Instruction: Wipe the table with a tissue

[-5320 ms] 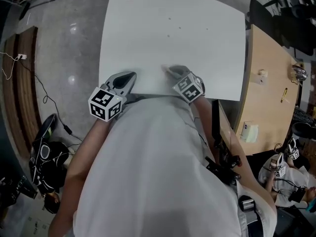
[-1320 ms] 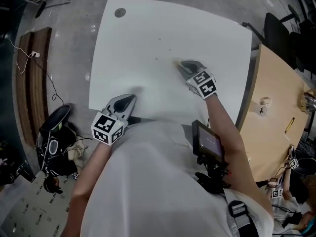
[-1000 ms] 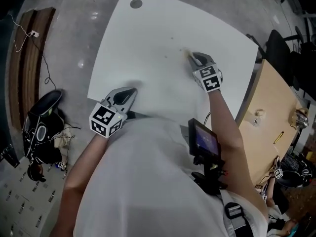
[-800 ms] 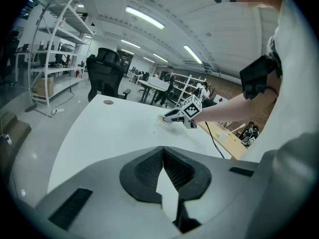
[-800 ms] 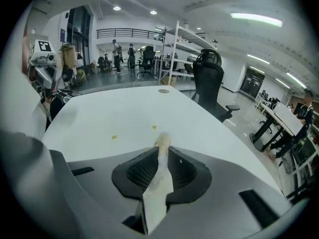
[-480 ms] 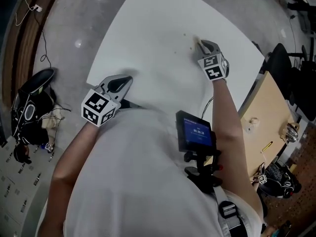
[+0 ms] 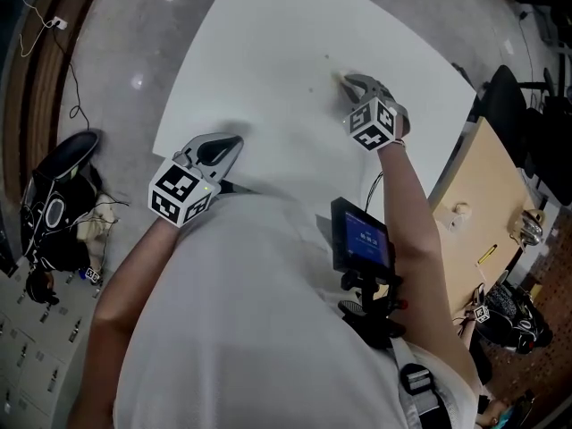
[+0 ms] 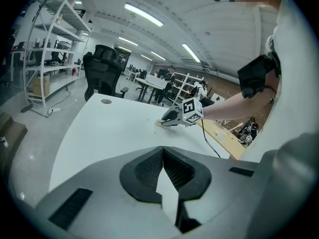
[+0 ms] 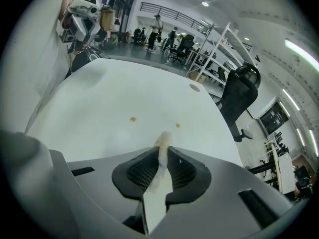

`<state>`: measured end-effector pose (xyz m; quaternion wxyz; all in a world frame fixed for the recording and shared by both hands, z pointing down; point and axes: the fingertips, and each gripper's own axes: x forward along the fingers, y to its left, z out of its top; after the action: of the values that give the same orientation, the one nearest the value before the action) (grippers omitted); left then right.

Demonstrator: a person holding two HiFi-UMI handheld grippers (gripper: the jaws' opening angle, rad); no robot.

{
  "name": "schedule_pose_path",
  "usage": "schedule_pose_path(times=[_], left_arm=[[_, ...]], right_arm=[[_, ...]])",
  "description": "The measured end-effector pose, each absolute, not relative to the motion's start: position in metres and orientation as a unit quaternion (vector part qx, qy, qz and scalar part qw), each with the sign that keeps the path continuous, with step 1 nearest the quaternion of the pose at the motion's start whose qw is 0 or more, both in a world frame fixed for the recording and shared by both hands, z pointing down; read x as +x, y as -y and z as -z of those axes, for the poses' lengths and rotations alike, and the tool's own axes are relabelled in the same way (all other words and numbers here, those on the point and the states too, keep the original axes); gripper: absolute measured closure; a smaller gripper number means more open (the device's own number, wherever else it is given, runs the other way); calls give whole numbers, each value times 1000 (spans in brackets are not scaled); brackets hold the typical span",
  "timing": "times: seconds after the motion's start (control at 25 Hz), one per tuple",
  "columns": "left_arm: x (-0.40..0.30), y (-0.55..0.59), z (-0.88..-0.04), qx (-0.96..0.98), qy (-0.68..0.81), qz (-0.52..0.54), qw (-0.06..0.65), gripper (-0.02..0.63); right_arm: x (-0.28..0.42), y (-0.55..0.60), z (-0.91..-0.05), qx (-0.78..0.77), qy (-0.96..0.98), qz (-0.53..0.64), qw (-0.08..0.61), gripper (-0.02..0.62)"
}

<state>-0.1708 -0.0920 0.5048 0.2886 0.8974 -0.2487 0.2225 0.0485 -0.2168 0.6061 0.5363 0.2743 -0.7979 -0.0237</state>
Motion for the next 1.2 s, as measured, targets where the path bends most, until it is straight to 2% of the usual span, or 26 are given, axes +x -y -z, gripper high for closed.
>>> schedule_pose_path(times=[0.36, 0.56, 0.76, 0.88, 1.08, 1.2], left_arm=[[-168, 90, -505, 900, 242, -226, 284, 600], [-163, 87, -503, 902, 239, -223, 280, 600], [-170, 88, -502, 902, 246, -219, 281, 600], [-175, 87, -502, 900, 251, -216, 282, 600], [-188, 88, -501, 898, 262, -211, 283, 600], [-195, 88, -499, 896, 271, -208, 284, 600]], right_arm=[[28, 164, -610, 197, 817, -5, 542, 537], [25, 125, -610, 125, 844, -104, 511, 537], [39, 157, -596, 280, 852, -206, 391, 535], [54, 181, -594, 381, 824, -240, 345, 535], [71, 208, -596, 483, 778, -228, 331, 535], [70, 207, -604, 485, 764, -203, 375, 535]])
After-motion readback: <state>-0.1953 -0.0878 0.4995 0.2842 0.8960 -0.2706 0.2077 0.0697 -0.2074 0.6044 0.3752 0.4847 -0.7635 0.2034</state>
